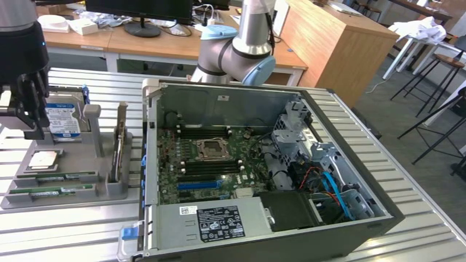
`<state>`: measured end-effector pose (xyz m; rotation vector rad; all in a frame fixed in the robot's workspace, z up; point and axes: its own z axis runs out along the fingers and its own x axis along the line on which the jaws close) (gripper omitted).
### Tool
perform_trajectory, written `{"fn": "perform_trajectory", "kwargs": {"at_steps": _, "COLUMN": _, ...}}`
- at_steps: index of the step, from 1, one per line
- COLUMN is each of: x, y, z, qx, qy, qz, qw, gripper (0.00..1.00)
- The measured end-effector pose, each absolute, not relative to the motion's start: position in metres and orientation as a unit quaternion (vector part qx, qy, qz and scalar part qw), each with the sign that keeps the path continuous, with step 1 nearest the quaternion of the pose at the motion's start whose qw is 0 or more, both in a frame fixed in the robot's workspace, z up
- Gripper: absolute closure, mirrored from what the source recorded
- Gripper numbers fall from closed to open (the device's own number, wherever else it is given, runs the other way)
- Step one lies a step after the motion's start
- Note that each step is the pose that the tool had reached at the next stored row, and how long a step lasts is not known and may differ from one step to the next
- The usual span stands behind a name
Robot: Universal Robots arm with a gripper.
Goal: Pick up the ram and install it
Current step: 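Pick up the ram and move it above insertion slot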
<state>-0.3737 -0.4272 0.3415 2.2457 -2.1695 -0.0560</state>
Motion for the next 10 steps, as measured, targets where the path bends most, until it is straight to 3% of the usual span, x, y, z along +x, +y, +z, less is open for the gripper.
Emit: {"fn": "perform_trajectory", "kwargs": {"at_steps": 10, "x": -0.374, "y": -0.427, "z": 0.329, "qx": 0.719, "qy": -0.695, "qz": -0.018, "qw": 0.009, "gripper": 0.64}}
